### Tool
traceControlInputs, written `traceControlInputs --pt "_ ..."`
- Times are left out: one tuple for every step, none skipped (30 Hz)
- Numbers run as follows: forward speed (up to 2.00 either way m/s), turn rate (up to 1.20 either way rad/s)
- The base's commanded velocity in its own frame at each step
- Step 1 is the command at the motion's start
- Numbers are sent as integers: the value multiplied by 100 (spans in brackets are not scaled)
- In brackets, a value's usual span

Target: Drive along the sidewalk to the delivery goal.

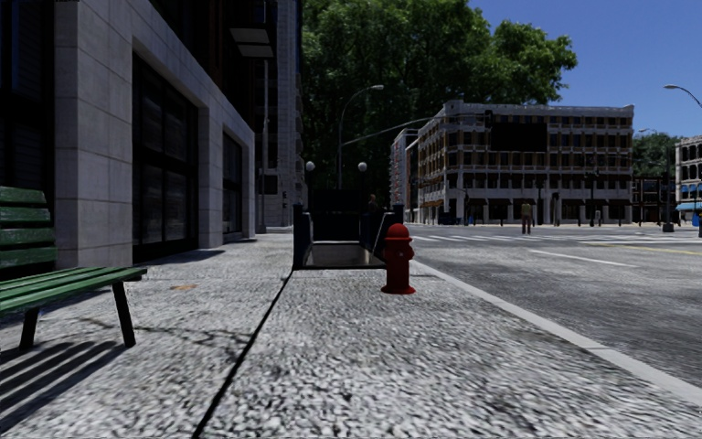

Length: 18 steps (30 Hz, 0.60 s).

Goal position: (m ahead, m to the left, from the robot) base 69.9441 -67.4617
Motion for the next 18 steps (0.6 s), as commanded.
traceControlInputs --pt "200 20" --pt "200 20" --pt "200 20" --pt "200 20" --pt "200 20" --pt "200 23" --pt "200 26" --pt "200 28" --pt "200 28" --pt "200 29" --pt "200 30" --pt "200 33" --pt "200 33" --pt "200 35" --pt "200 38" --pt "200 38" --pt "200 41" --pt "200 44"
